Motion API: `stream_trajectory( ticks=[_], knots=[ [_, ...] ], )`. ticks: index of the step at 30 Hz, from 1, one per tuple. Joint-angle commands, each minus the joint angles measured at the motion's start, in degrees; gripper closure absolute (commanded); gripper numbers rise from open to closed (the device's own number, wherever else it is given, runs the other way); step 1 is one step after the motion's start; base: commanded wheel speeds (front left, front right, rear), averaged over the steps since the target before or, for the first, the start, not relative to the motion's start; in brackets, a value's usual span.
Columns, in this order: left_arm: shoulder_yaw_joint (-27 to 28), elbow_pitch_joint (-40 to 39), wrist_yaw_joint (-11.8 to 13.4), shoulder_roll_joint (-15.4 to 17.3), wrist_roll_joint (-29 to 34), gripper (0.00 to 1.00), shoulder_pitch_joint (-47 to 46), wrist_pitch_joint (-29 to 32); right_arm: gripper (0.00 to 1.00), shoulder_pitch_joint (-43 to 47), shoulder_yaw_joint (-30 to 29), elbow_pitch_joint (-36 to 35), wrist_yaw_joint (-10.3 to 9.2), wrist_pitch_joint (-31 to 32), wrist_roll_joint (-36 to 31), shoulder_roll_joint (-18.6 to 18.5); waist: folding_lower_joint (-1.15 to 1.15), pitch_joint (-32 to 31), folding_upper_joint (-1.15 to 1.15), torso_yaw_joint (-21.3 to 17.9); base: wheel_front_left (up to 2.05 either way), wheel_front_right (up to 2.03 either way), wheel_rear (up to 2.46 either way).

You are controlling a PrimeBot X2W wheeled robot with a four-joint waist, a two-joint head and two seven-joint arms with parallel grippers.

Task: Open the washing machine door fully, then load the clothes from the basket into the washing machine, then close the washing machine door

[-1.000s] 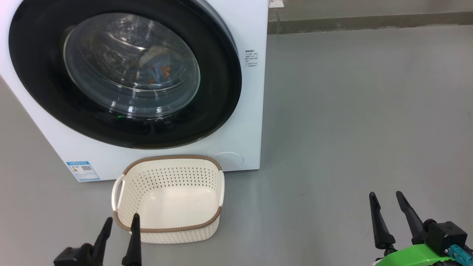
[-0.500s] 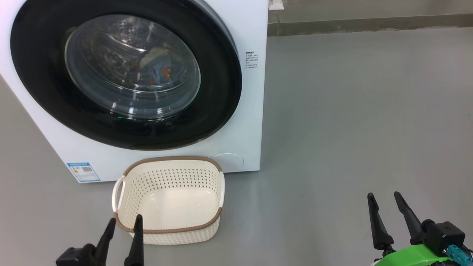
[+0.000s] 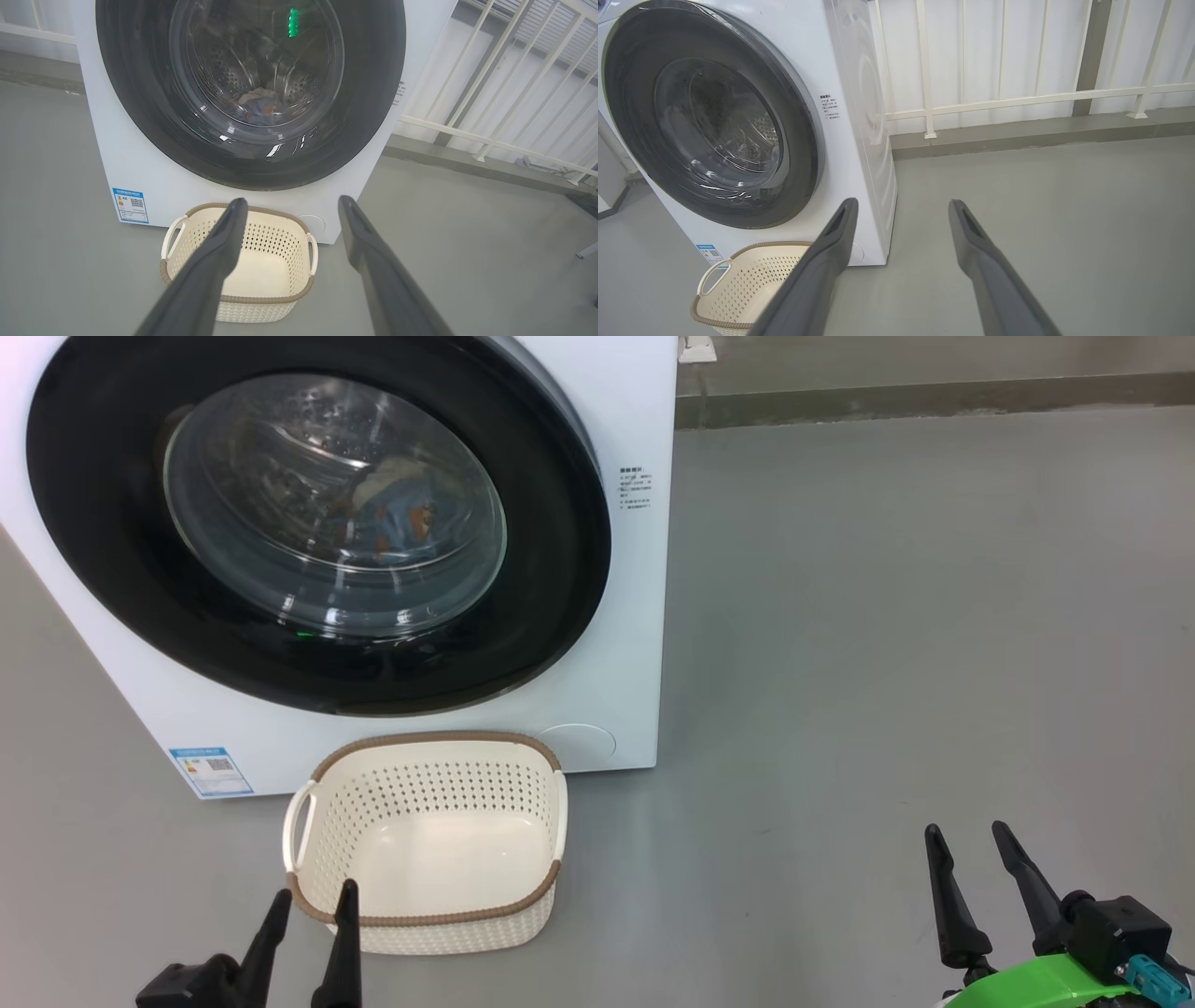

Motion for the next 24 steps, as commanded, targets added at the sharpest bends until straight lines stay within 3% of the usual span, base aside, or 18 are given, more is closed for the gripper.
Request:
stream_trajectory(
  ticks=[1, 22, 23, 24],
  knots=[
    [1.8, -1.3, -0.2, 1.1, -0.3, 0.00, -0.9, -0.4, 0.00, -1.0, 1.7, -1.2, -0.33, -0.3, 0.4, -0.3, 0.00, 0.0, 0.00, 0.0, 0.00, 0.00, 0.00],
    [2.1, -3.3, -0.2, 1.1, -0.9, 0.00, -0.7, -0.4, 0.00, -1.2, 2.0, -1.5, -0.33, -0.3, 0.2, -0.3, 0.00, 0.2, 0.00, 0.0, 0.00, 0.00, 0.00],
    [0.0, -1.6, 0.0, 0.2, -0.9, 1.00, 0.6, 0.0, 1.00, 0.0, 0.2, 0.2, 0.01, 0.0, 0.0, 0.0, 0.00, 0.2, 0.00, 0.0, 0.00, 0.00, 0.00],
    [-0.1, -1.0, 0.0, 0.1, -0.9, 1.00, 0.7, 0.0, 1.00, 0.0, 0.2, 0.9, 0.02, 0.0, 0.1, 0.1, 0.00, 0.2, 0.00, 0.0, 0.00, 0.00, 0.00]
  ],
)
